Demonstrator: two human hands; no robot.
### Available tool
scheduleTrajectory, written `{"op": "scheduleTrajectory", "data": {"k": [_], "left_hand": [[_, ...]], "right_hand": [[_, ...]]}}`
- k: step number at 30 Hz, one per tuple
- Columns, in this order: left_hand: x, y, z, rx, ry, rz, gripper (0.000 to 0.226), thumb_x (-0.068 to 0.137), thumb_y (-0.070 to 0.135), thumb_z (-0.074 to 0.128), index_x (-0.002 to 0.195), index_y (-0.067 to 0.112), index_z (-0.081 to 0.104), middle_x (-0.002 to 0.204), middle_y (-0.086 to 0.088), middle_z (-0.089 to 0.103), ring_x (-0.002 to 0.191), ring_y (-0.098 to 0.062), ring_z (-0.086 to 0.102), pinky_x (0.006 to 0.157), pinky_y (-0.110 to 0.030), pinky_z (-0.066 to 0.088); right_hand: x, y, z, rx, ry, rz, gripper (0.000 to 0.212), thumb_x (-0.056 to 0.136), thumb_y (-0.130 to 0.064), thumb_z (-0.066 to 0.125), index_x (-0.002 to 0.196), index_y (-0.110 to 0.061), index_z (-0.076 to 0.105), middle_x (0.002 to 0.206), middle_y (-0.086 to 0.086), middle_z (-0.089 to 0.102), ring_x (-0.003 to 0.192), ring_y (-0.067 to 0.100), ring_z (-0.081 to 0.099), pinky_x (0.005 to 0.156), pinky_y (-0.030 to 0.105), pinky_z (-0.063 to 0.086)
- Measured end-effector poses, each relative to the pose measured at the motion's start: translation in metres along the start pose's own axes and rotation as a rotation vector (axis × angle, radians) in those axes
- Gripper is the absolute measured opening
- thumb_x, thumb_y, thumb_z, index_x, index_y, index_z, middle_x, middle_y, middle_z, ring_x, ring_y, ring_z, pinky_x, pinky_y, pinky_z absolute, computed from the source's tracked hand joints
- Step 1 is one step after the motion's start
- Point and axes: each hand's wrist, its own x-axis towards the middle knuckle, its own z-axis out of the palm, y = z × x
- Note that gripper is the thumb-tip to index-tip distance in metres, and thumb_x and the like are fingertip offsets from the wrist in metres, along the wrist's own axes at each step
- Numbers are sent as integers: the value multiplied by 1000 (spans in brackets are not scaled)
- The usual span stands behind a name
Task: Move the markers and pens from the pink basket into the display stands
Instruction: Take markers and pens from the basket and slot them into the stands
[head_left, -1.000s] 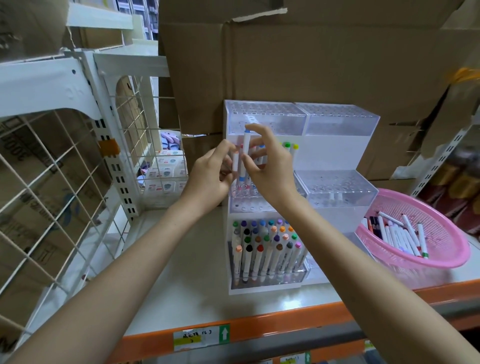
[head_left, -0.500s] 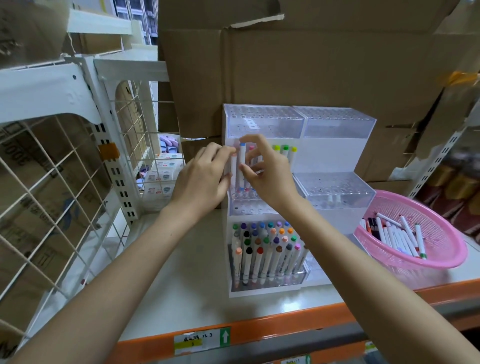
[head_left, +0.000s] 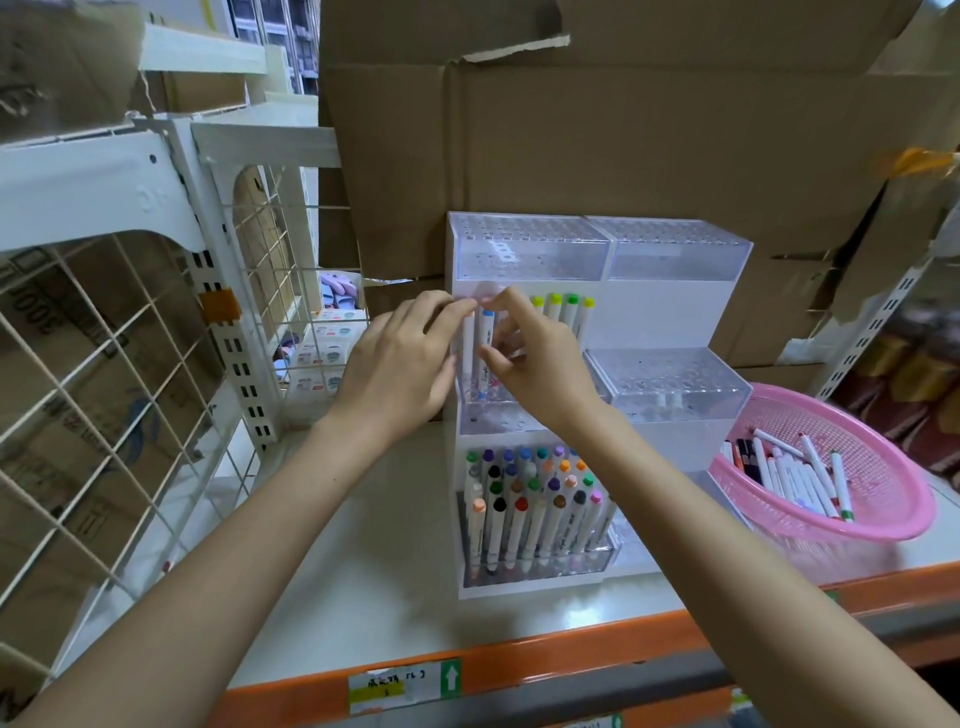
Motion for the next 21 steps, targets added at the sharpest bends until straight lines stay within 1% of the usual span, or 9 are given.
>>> {"op": "scheduleTrajectory", "data": {"k": [4,8,11,12,14,16,17,19,21], "left_hand": [[0,1,-1,50,-12,10,56,77,13,69,130,10,53,125,-9,57,109,-28,58,87,-41,48],[3,8,-7,70,-7,-4,54,81,19,66,132,8,52,128,-11,57,115,-28,56,92,-42,46],[9,20,-9,89,-1,6,51,83,22,64,131,8,52,126,-11,57,115,-28,55,94,-41,44],[11,26,-9,94,-2,12,50,83,23,63,130,8,53,124,-12,57,114,-29,56,94,-41,44],[16,39,-8,113,-8,34,46,86,27,57,128,8,54,120,-12,58,110,-30,57,93,-41,44],[20,55,-5,126,-28,59,47,86,33,48,126,9,55,118,-12,59,107,-30,57,92,-41,44],[23,64,-2,129,-39,75,48,85,34,48,126,9,55,118,-12,59,107,-30,57,92,-41,43],[29,84,8,126,-60,106,48,84,32,56,126,9,55,119,-13,59,109,-32,57,94,-42,44],[35,106,19,111,-85,124,51,81,32,63,126,9,55,119,-13,60,109,-32,57,95,-43,44]], "right_hand": [[-1,1,-8,-26,15,-56,34,89,-13,64,120,-21,54,73,-1,59,69,17,58,64,40,55],[-4,3,-17,-97,111,-89,30,90,-24,62,119,-20,59,94,-5,61,87,15,55,68,37,53],[-6,9,-25,-190,143,-125,31,89,-27,63,119,-21,61,110,-4,60,101,19,54,72,31,50],[-8,13,-28,-221,148,-137,32,89,-28,62,119,-21,61,112,-2,59,102,21,54,75,31,49],[-12,22,-36,-278,153,-138,36,88,-32,61,122,-20,61,116,1,58,103,23,55,80,36,50],[-20,32,-47,-308,142,-104,40,87,-35,59,124,-20,59,120,3,57,106,25,55,82,39,50],[-25,37,-53,-318,131,-88,42,87,-37,57,125,-19,59,122,4,57,107,26,55,82,41,50],[-35,48,-69,-344,91,-50,46,86,-42,50,125,-19,58,122,5,57,108,29,56,81,42,50],[-47,60,-88,-372,46,7,49,85,-43,49,127,-19,57,124,7,57,109,31,56,81,42,49]]}}
